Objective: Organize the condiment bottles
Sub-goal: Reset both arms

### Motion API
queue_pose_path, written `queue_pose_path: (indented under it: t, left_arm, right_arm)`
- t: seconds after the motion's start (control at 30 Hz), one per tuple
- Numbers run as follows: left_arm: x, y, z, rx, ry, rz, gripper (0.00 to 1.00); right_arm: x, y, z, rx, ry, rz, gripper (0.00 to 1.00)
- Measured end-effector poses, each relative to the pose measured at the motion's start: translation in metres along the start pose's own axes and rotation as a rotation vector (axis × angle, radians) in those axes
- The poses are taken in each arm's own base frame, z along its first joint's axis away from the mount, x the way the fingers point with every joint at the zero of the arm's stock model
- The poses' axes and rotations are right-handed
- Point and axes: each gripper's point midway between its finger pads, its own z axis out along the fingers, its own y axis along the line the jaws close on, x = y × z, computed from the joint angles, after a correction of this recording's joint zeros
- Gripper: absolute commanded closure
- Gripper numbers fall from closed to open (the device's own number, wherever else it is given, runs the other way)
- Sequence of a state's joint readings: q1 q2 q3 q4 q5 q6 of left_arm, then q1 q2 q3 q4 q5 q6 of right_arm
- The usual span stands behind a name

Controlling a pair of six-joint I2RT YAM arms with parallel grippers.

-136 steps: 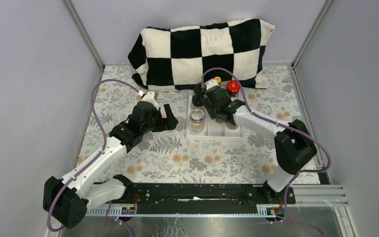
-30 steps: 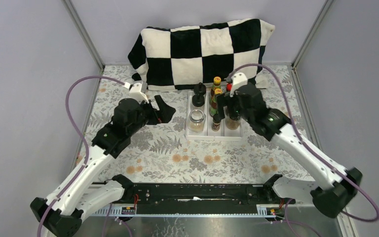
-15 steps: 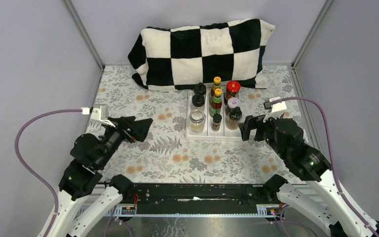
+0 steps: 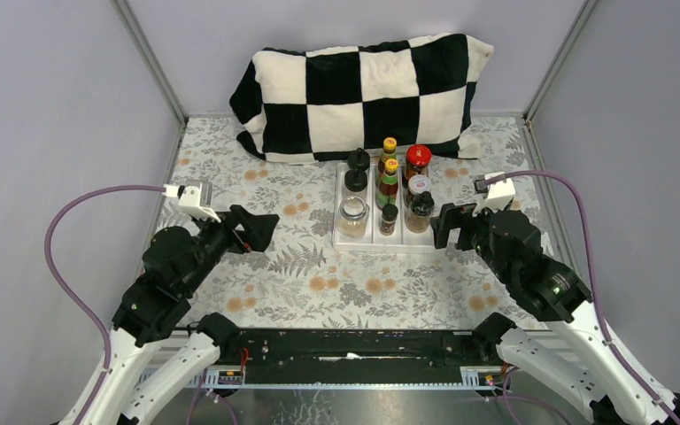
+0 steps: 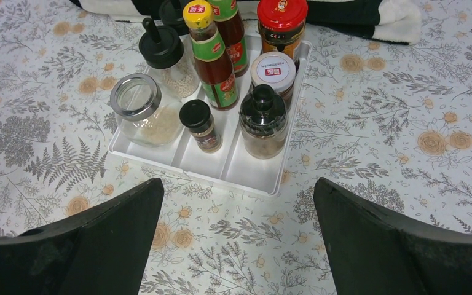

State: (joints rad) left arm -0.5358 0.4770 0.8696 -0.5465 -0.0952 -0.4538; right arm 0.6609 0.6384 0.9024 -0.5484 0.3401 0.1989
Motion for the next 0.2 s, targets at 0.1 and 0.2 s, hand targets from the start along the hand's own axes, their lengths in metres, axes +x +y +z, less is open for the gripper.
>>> queue_pose_path:
  t: [0.1,0.2]
  left_arm:
    - [0.0001,0.0001,0.0012,-0.002,0.004,0.005,0.01]
    - [0.0008,0.0005,0.0032,-0.006,0.013,0.013,0.01]
  right_arm:
    - [-0.0001,-0.0002,-0.0001,0.001,-0.001,0.0,0.0]
    - [0.0013,-0.0004,0.0019,0.006,0.007,-0.003,0.0]
